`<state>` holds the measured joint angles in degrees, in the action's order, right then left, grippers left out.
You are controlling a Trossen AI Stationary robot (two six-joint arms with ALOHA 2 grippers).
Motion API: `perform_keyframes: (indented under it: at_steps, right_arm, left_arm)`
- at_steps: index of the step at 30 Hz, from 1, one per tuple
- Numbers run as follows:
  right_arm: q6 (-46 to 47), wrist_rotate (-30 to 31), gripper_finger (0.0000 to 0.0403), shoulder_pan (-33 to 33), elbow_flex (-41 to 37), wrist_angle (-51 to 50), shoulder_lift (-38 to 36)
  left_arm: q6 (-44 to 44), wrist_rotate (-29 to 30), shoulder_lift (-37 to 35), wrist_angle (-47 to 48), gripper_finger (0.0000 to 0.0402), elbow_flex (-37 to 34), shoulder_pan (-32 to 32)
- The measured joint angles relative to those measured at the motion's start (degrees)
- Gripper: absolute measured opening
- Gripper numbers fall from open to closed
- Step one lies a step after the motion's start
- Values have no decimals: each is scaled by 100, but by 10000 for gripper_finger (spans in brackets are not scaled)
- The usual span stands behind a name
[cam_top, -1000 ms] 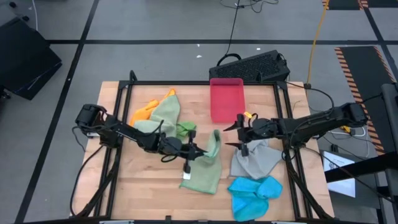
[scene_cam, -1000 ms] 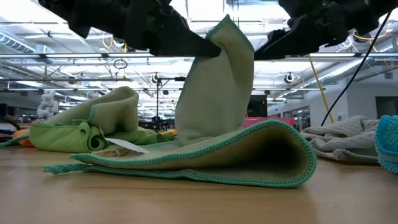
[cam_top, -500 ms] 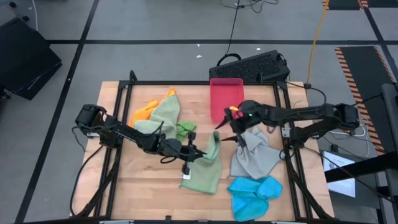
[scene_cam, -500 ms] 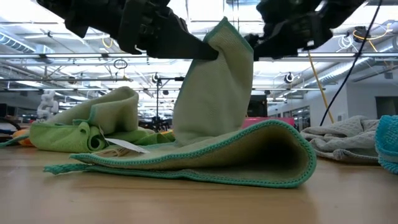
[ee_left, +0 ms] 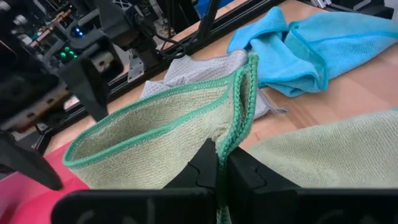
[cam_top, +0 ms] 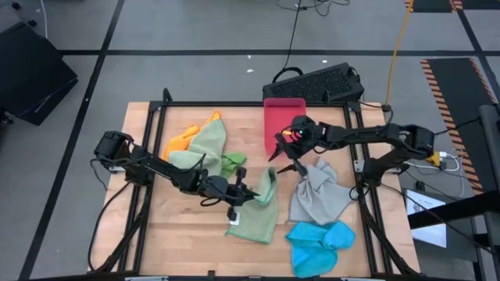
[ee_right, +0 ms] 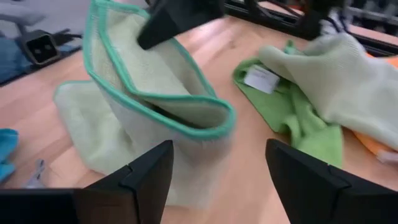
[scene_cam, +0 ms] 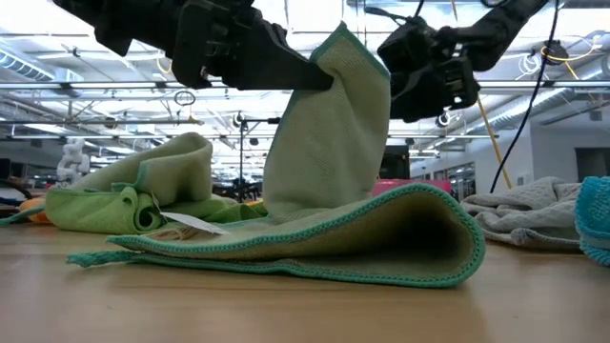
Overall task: Fold microfiber towels
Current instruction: Fold the right light green microfiber cloth
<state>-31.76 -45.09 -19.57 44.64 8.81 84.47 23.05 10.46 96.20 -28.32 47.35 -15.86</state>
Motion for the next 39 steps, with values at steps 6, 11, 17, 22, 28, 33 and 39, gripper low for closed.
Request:
perform_keyframes:
  at_steps: [6, 11, 17, 22, 28, 33, 39]
  right_arm:
    - [-158, -474, 242, 30, 0, 507, 365]
    - [-342, -808, 205, 50, -2, 525, 310]
    - [-249, -938, 125, 52, -1, 456, 310]
    - [-144, -895, 52, 52, -2, 415, 152]
    - [518, 75, 9, 161, -2, -36, -567]
    - [1350, 1988, 6, 721, -2, -518, -1349]
    - [2080, 4436, 6, 1991, -2, -416, -2136]
  left_arm:
    - [25, -2, 0, 37, 5, 0, 46]
    - [-74, 1, 0, 124, 13, 0, 51]
    - [-120, 137, 0, 133, 5, 0, 51]
    - [-230, 301, 0, 173, 15, 0, 51]
    - [-689, 706, -191, 164, 6, -2, 51]
    - [-1001, 1339, -668, 143, 13, 0, -60]
    - [-1425, 2560, -1308, 74, 6, 2, -401]
